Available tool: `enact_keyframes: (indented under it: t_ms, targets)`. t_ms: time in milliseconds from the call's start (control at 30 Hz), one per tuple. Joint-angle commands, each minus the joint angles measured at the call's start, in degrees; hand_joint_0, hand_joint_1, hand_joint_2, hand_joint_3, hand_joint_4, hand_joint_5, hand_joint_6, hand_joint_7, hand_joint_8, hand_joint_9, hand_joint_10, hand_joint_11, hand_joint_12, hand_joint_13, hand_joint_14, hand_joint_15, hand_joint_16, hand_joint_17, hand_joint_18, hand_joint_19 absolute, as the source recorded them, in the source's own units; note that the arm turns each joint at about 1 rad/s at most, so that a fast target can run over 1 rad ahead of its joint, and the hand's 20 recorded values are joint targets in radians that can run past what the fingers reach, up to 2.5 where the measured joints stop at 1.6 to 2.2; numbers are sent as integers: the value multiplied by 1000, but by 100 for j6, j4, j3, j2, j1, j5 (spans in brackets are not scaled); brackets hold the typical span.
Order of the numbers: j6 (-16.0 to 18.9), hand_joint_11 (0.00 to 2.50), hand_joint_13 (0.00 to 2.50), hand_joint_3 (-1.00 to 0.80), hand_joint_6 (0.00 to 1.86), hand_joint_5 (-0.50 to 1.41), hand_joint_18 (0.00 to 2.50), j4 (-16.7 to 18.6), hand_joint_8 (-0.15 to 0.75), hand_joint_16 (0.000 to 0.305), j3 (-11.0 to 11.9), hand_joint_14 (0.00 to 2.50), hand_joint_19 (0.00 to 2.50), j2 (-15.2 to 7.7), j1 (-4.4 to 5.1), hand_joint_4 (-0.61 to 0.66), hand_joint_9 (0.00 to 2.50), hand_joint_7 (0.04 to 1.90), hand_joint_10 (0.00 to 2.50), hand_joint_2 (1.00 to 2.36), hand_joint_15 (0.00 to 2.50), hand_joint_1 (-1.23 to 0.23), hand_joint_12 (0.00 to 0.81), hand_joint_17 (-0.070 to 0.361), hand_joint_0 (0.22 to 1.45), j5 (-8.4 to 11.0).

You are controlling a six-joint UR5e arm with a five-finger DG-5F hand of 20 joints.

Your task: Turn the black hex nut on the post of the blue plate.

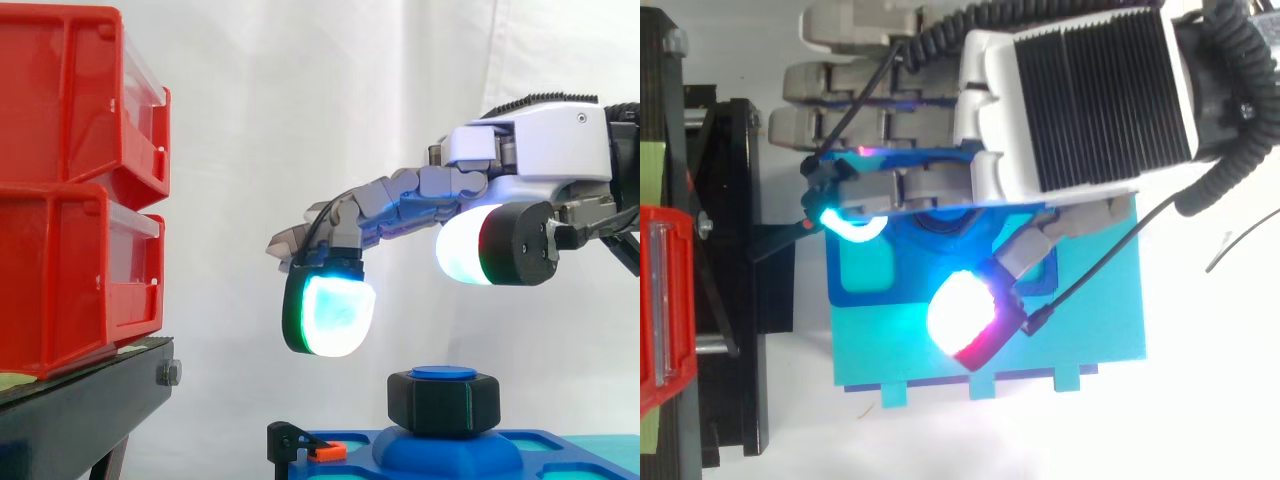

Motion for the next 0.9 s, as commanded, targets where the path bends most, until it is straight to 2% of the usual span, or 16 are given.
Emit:
enact_keyframes:
  t_ms: [0,167,400,500,633,733,767,867]
  targets:
    - [2,0,281,-500,503,-210,14,-15,220,52,3,0,0,0,137,191,201,979,0,1000,41,-243,353,117,453,192]
    - [2,0,281,-500,502,-202,12,-42,219,52,-41,0,0,0,260,191,199,1045,0,1000,33,-235,353,117,454,359]
    - [2,0,281,-500,501,-193,12,64,218,51,-199,0,0,0,365,184,199,1142,0,1000,36,-237,351,116,456,543]
    - [2,0,284,-500,502,-189,15,37,218,52,-208,0,0,0,365,178,198,1208,0,1000,40,-237,351,116,456,552]
    - [-6,0,286,-500,591,-205,18,11,216,51,-208,0,0,0,365,180,198,1094,0,1000,34,-241,349,115,458,552]
    - [-6,0,289,-500,667,-219,20,11,216,51,-208,0,0,0,339,182,199,977,0,1000,31,-244,346,114,459,535]
    - [-33,0,289,-500,676,-222,20,-15,215,51,-199,0,0,0,286,178,198,968,0,1000,28,-245,346,115,460,473]
    - [-33,0,292,-500,712,-230,24,-42,215,51,-199,0,0,0,242,183,199,920,0,1000,32,-248,346,115,461,420]
